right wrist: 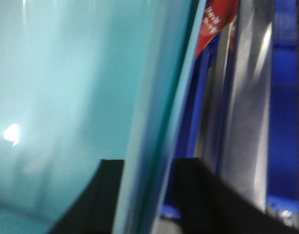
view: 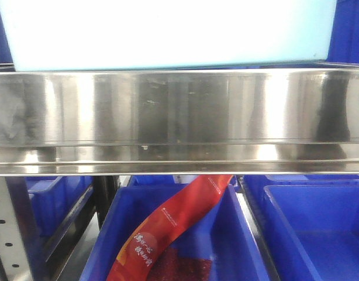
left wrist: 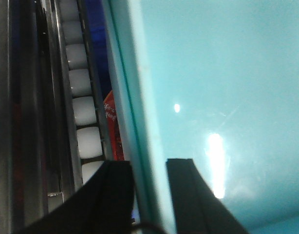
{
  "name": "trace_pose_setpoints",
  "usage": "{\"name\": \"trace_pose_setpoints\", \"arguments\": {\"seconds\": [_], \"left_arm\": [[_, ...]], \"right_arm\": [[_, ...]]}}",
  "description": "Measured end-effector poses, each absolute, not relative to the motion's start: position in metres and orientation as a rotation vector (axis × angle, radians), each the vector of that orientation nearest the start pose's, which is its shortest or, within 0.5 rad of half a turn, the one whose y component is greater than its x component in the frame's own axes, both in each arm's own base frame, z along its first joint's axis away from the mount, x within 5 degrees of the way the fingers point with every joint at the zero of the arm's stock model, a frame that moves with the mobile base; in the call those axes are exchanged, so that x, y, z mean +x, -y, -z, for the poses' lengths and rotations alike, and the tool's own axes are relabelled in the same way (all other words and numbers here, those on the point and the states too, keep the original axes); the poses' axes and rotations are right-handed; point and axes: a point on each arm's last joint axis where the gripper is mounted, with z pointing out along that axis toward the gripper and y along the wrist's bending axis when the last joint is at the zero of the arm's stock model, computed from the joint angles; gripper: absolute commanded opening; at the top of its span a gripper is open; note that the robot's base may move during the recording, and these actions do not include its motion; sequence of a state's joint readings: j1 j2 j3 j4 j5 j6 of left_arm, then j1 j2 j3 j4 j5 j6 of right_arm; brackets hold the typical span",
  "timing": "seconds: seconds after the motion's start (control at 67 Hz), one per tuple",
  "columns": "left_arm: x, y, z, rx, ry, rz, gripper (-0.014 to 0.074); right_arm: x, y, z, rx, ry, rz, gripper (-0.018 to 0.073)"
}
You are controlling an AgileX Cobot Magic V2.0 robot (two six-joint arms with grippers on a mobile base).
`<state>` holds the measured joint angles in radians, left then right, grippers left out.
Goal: Move two blue bins to right shelf middle
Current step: 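Lower the cyan bin onto the upper shelf rollers with both grippers, then open both grippers and release the cyan bin on the shelf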
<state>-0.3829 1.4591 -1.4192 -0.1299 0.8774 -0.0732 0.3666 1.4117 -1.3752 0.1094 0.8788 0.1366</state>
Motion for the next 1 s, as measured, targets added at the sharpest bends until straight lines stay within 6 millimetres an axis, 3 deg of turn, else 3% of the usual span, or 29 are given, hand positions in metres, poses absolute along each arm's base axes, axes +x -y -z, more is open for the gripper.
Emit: {"name": "trace_pose_setpoints", "arguments": {"seconds": [0.045,0.119,0.209,0.343,0.478,0.523,0.627,0.806,0.881,1.0], "left_arm": [[0.292,0.127,-0.376,0.326,-2.39,0.36,0.0363],[0.292,0.127,-0.378,0.327,-2.376,0.359,0.0497],[0.292,0.127,-0.378,0.328,-2.371,0.359,0.0611],[0.289,0.125,-0.383,0.331,-2.353,0.357,0.0608],[0.273,0.117,-0.403,0.333,-2.284,0.346,0.0585],[0.266,0.114,-0.411,0.334,-2.256,0.338,0.0561],[0.246,0.103,-0.432,0.337,-2.175,0.307,0.0433],[0.217,0.086,-0.452,0.339,-2.081,0.253,0.0027],[0.207,0.082,-0.451,0.338,-2.059,0.245,-0.0115],[0.19,0.072,-0.434,0.3,-2.045,0.253,-0.0111]], "right_arm": [[0.283,-0.115,-0.377,-0.236,-2.395,-0.354,0.0459],[0.283,-0.115,-0.377,-0.242,-2.387,-0.342,0.0551],[0.284,-0.115,-0.377,-0.241,-2.384,-0.342,0.0565],[0.283,-0.114,-0.386,-0.24,-2.356,-0.347,0.0558],[0.273,-0.11,-0.409,-0.243,-2.28,-0.346,0.0518],[0.268,-0.107,-0.415,-0.243,-2.258,-0.346,0.0473],[0.252,-0.099,-0.432,-0.248,-2.192,-0.32,0.026],[0.231,-0.083,-0.448,-0.248,-2.134,-0.246,-0.0165],[0.224,-0.075,-0.447,-0.231,-2.131,-0.223,-0.0162],[0.212,-0.061,-0.429,-0.194,-2.155,-0.185,-0.0162]]}}
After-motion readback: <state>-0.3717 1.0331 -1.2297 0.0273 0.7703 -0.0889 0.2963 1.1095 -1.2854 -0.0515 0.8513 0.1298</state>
